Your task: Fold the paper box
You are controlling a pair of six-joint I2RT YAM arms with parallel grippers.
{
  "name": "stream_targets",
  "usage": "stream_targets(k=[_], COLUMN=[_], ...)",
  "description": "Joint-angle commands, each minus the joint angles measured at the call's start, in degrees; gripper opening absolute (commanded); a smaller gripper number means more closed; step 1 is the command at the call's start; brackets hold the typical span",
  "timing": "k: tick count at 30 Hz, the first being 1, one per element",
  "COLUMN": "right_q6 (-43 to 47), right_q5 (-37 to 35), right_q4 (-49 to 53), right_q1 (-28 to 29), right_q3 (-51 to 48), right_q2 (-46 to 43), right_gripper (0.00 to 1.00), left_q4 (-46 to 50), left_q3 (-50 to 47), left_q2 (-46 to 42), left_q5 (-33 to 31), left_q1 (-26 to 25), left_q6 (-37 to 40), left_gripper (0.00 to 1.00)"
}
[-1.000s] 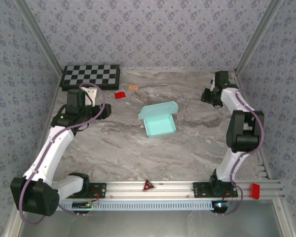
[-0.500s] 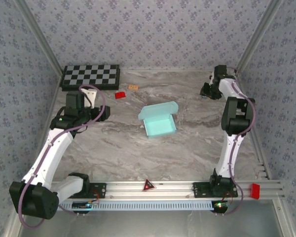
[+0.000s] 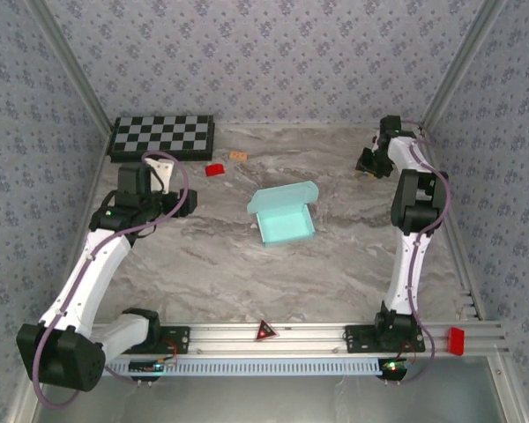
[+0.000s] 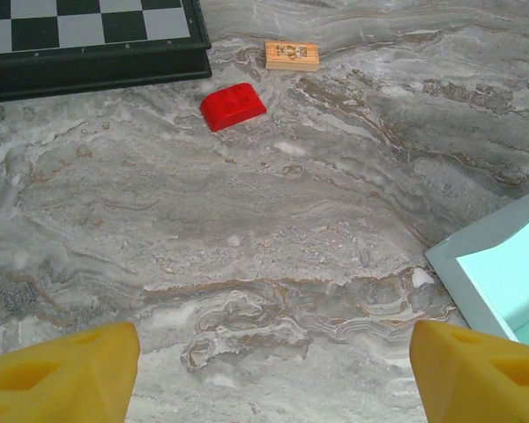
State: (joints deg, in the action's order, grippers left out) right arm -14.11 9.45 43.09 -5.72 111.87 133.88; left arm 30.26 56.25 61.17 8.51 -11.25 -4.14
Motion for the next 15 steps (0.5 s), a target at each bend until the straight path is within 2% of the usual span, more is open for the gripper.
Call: stream_targets(k=[1,15], right_q6=[-0.89,-0.75], right_q5=[-0.72,-2.24], right_q4=[2.74,5.78], right_q1=[-0.24,1.36], right_q3=[2.61,6.16], right_q2=[1.63,4.99], right_gripper=[0.37,0.34], left_q4=[1.16,1.47], left_q3=[-0.31,-0.44], left_q2=[-0.65,-0.52], left_q5=[1.33,1.46], left_q1=[0.35,0.35], left_q6=[0.92,1.63], left_gripper=[0.80,0.80])
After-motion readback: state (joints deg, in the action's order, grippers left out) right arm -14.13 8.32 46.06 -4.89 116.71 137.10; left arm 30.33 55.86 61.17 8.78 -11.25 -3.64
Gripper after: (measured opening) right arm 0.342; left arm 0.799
